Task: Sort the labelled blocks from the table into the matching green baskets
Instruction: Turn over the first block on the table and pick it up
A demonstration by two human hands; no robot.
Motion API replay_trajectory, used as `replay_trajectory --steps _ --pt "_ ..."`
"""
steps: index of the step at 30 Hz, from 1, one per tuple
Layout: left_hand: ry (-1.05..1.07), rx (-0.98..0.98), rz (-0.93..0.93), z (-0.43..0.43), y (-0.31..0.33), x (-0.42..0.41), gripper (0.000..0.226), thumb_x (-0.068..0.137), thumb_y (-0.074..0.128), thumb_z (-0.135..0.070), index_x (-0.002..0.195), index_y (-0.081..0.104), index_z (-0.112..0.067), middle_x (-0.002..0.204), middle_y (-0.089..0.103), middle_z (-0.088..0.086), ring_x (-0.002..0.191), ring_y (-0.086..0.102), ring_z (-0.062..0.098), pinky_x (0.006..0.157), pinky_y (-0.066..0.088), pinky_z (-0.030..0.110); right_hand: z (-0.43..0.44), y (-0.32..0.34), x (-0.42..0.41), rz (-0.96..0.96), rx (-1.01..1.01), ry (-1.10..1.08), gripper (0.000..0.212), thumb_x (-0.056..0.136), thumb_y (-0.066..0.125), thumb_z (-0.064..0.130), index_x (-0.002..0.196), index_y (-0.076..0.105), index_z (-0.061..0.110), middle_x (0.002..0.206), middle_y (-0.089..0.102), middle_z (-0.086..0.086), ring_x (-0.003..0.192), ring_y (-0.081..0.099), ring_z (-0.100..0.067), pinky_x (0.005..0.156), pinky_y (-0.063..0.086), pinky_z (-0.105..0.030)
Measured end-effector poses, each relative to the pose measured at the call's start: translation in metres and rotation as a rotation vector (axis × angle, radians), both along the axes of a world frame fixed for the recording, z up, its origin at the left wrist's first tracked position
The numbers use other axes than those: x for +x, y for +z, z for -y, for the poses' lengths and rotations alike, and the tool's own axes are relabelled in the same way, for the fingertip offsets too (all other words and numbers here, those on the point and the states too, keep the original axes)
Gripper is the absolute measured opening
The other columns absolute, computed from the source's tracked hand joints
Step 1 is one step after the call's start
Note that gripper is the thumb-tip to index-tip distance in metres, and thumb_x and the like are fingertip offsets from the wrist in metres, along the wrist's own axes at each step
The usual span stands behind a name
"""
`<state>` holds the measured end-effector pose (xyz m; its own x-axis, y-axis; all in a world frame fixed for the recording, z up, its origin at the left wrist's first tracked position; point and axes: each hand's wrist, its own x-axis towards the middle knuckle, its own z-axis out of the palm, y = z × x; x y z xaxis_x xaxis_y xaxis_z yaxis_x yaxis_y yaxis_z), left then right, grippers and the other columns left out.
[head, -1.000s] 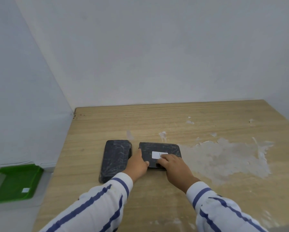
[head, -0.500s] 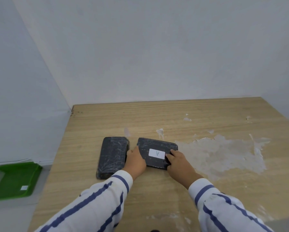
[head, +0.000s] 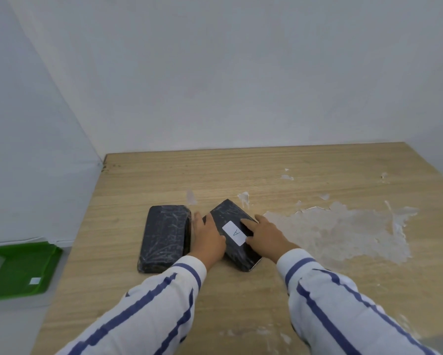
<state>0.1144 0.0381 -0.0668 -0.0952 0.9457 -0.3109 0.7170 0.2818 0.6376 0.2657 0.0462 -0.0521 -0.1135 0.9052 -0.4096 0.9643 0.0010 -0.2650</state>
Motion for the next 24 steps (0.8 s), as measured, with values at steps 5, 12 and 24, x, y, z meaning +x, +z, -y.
replay_trajectory --steps 5,12,24 --pt "0.053 -0.038 0.207 0.028 0.002 0.017 0.082 0.088 0.055 -0.014 0.147 -0.002 -0.010 0.157 -0.003 0.012 0.143 0.014 0.029 0.113 0.025 0.035 0.014 -0.010 -0.005 -0.050 0.040 -0.200 0.060 0.094 0.048 0.037 0.147 0.023 0.023 0.131 0.038 -0.017 0.114 0.047 -0.034 0.096 0.044 -0.040" --pt "-0.050 -0.019 0.188 0.029 0.005 0.008 0.064 0.081 0.050 -0.002 0.140 0.027 -0.013 0.136 0.037 0.011 0.117 0.046 0.026 0.096 0.040 0.030 0.029 -0.009 -0.019 -0.100 0.084 -0.306 0.039 0.090 0.052 0.038 0.121 0.047 0.015 0.111 0.049 -0.013 0.095 0.055 -0.031 0.078 0.048 -0.037" --pt "-0.266 -0.012 -0.075 -0.003 0.003 -0.010 0.056 0.084 0.046 -0.005 0.139 0.036 -0.014 0.135 0.044 0.010 0.122 0.044 0.030 0.104 0.039 0.038 -0.011 -0.010 0.012 -0.032 0.010 -0.033 0.061 0.091 0.049 0.040 0.146 0.024 0.031 0.152 0.020 -0.010 0.130 0.030 -0.034 0.103 0.037 -0.044"
